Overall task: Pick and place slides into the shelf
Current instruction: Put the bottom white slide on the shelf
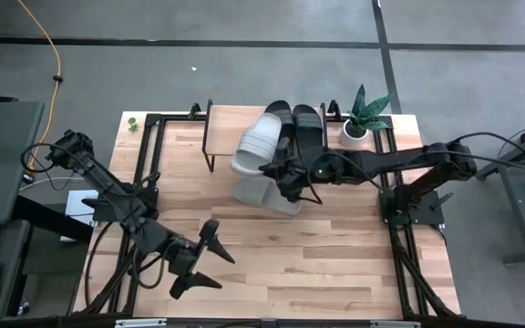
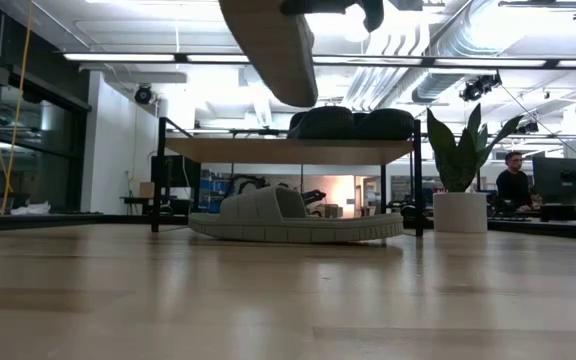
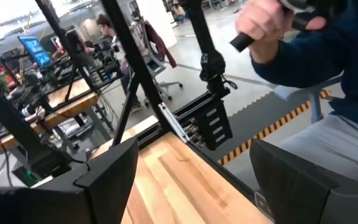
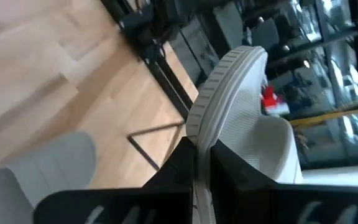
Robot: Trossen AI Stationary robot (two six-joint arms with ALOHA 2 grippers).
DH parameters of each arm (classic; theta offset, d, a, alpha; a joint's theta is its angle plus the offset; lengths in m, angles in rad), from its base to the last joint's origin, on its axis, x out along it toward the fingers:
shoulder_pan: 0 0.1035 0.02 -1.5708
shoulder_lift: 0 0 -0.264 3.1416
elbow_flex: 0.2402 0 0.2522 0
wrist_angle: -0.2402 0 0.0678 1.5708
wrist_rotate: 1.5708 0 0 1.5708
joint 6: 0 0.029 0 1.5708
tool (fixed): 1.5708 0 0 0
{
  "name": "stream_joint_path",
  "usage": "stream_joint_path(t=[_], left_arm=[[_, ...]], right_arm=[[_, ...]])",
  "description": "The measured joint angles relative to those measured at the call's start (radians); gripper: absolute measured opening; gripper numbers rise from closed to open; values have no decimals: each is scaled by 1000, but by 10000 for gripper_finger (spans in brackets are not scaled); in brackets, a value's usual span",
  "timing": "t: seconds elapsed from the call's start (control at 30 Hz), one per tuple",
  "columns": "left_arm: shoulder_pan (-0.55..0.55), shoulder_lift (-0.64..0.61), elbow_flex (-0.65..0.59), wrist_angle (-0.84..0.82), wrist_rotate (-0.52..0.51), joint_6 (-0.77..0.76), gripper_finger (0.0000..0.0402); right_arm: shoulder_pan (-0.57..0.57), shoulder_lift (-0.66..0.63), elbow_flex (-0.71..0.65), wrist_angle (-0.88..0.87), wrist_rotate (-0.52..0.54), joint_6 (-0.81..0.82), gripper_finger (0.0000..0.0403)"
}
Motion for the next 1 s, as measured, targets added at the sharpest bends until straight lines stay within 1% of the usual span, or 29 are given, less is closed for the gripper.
stream_joint_path(t=[0.1,0.23,0.47,0.63,0.7,0.8,0.93,1.0], left_arm=[[0,0,0,-12,-1,-1,298],[0,2,0,-13,-4,-1,298],[0,2,0,-13,-5,-1,298],[0,2,0,-13,-5,-1,298],[0,2,0,-14,-5,-1,298],[0,2,0,-23,-5,1,298],[0,2,0,-28,-7,3,298],[0,2,0,-29,-7,3,298]], right_arm=[[-27,0,28,-9,-106,18,0],[-43,0,66,-39,-129,4,0],[-90,4,91,-22,-288,-4,0],[-135,25,91,-12,-312,-26,0],[-158,35,91,-9,-341,-26,0],[-197,40,91,-5,-423,-18,0],[-241,51,91,8,-459,-22,0],[-265,56,91,34,-505,-18,0]])
